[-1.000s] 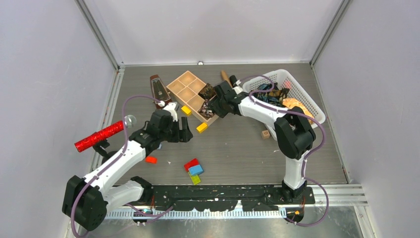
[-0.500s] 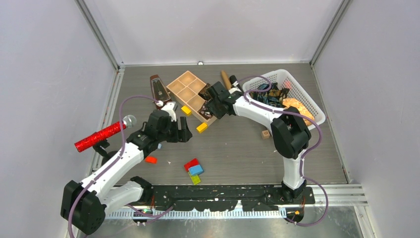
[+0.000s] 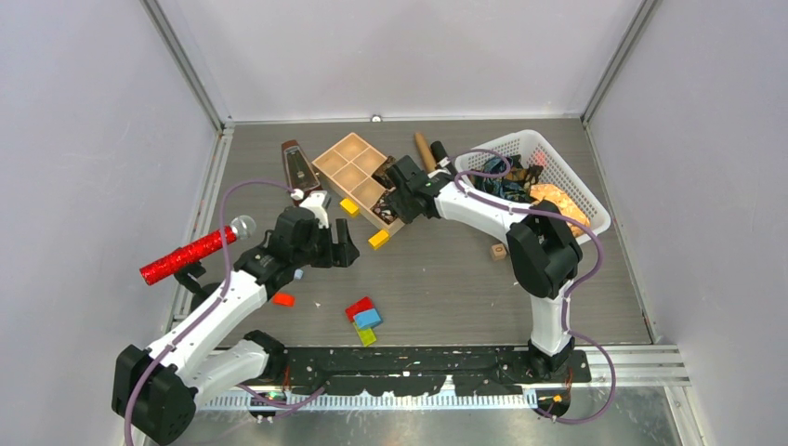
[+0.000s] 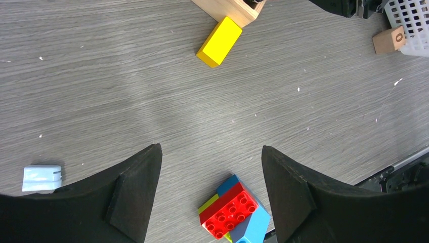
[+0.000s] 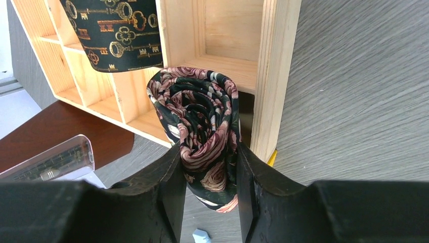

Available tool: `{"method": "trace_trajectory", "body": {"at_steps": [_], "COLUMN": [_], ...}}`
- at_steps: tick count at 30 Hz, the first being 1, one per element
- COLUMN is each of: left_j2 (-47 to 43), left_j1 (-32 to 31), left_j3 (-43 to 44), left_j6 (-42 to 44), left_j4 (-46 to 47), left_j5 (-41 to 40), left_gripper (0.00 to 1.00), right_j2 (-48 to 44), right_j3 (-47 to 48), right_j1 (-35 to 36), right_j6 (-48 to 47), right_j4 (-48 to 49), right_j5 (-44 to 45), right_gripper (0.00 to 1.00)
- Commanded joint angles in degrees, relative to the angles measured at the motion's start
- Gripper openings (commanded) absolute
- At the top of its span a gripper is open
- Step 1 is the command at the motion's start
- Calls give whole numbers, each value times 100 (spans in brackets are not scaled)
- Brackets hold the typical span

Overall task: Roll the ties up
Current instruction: Place the tie in the storage box.

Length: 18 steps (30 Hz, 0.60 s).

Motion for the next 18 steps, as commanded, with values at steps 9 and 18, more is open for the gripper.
{"method": "trace_trajectory", "body": {"at_steps": [9,18], "left_j2": [-107,-161], "left_j1": [41,41], "left_j3": [50,83], "left_j6": [-36,-43], "left_j4": [-44,-112], "left_j5": [-23,-3], "left_gripper": [75,75], "right_j2": [390,468], "right_j3": [386,503], "right_j1": [16,14], "right_j6": [389,297], "right_j4": [-226,-406], "right_j5": [451,610], "right_gripper": [42,50]}}
